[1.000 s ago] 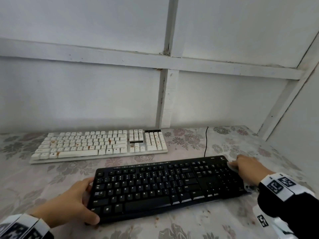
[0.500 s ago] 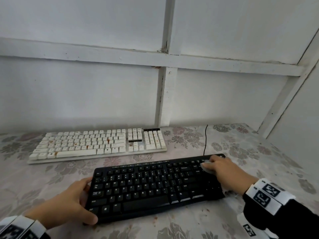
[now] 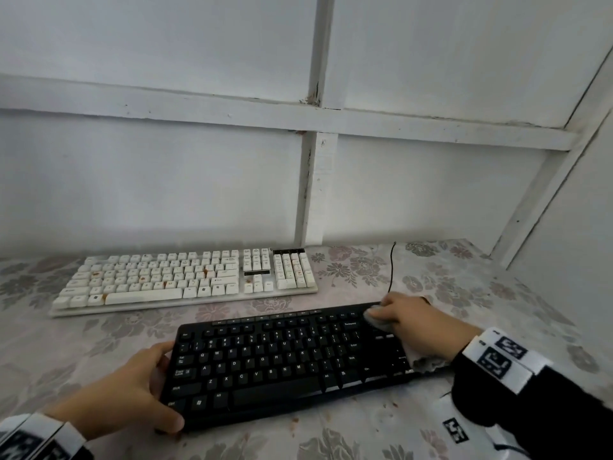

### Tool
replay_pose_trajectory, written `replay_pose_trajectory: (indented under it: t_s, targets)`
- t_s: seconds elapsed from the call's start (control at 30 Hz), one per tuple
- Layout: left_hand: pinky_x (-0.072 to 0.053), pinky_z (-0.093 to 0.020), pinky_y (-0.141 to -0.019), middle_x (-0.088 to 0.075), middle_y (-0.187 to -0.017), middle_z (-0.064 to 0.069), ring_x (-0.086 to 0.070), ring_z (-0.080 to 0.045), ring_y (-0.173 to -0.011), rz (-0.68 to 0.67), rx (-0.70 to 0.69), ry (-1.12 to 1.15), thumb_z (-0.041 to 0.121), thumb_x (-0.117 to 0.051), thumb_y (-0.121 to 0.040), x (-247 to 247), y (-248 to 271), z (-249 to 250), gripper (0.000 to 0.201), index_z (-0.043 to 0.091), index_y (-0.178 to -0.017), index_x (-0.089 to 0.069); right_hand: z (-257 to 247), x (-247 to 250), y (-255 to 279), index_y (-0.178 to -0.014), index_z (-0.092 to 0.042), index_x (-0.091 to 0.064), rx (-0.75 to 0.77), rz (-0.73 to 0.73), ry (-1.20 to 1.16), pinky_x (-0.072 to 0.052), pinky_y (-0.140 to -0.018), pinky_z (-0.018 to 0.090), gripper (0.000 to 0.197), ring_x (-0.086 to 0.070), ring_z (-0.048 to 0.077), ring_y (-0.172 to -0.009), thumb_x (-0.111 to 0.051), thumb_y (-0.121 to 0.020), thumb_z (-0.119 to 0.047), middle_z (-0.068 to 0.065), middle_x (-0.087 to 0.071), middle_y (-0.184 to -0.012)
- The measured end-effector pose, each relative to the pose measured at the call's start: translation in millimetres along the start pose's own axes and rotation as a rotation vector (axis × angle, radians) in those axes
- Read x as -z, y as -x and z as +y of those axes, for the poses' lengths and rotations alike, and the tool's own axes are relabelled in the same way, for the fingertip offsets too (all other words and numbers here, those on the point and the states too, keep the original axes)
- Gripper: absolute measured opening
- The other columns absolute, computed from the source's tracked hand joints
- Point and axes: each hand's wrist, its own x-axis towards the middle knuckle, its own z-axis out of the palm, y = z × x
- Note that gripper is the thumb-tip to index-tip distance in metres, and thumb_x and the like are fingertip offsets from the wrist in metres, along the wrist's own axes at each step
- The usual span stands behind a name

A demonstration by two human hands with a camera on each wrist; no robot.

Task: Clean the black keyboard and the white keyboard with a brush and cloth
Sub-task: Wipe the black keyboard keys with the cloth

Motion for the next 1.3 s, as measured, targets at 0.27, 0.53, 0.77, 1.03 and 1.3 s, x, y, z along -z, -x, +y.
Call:
replay_pose_trajectory:
  t_s: [0.27,0.53,0.77,1.03,1.3]
  targets:
    - [-0.049,-0.017,-0.050,-0.055,-0.103,-0.008,-0.067,-0.007,-0.061,-0.011,-0.002,-0.006,-0.009,-0.087,-0.038,0,3,1,0.099,0.021,-0.119,-0.040,52,-16,14,-0.104,-0.015,-0.062,-0.178,0.059,0.113,-0.035,-0.070,0.025,0.027,-0.049,0.017,-0.084,-0.042,-0.091,-0.002,-0.002,-0.050,-0.098]
    - [-0.046,-0.018,-0.065,-0.052,-0.111,-0.004,-0.059,-0.016,-0.087,-0.009,-0.011,-0.081,0.022,-0.085,-0.027,5,-7,-13,0.112,0.028,-0.127,-0.035,41,2,11,-0.109,-0.013,-0.064,-0.331,0.061,0.152,-0.035,-0.067,0.021,0.029,-0.047,0.016,-0.078,-0.041,-0.094,-0.005,-0.002,-0.042,-0.090]
    - [-0.047,-0.017,-0.071,-0.055,-0.112,0.001,-0.058,-0.010,-0.094,-0.001,-0.001,-0.108,0.015,-0.087,-0.038,7,-8,-18,0.104,0.030,-0.127,-0.035,-148,1,-20,-0.098,-0.014,-0.061,0.227,0.083,-0.179,-0.040,-0.080,0.020,0.026,-0.046,0.021,-0.095,-0.043,-0.088,0.002,-0.001,-0.047,-0.103]
    - [-0.044,-0.035,-0.098,-0.041,-0.125,0.008,-0.046,-0.015,-0.116,0.005,0.058,-0.197,0.010,-0.086,-0.050,7,-9,-8,0.109,0.022,-0.139,-0.025,-263,-18,-34,-0.121,-0.005,-0.058,0.394,-0.136,0.050,-0.035,-0.087,0.044,0.029,-0.034,0.037,-0.112,-0.043,-0.097,-0.010,0.013,-0.038,-0.125]
    - [-0.047,-0.020,-0.075,-0.050,-0.108,0.007,-0.056,-0.008,-0.095,0.011,0.010,-0.170,0.017,-0.084,-0.040,6,-7,-15,0.106,0.026,-0.132,-0.033,-220,-21,-13,-0.124,-0.006,-0.052,0.319,-0.045,0.117,-0.039,-0.080,0.040,0.033,-0.034,0.034,-0.114,-0.041,-0.093,-0.001,0.013,-0.039,-0.125]
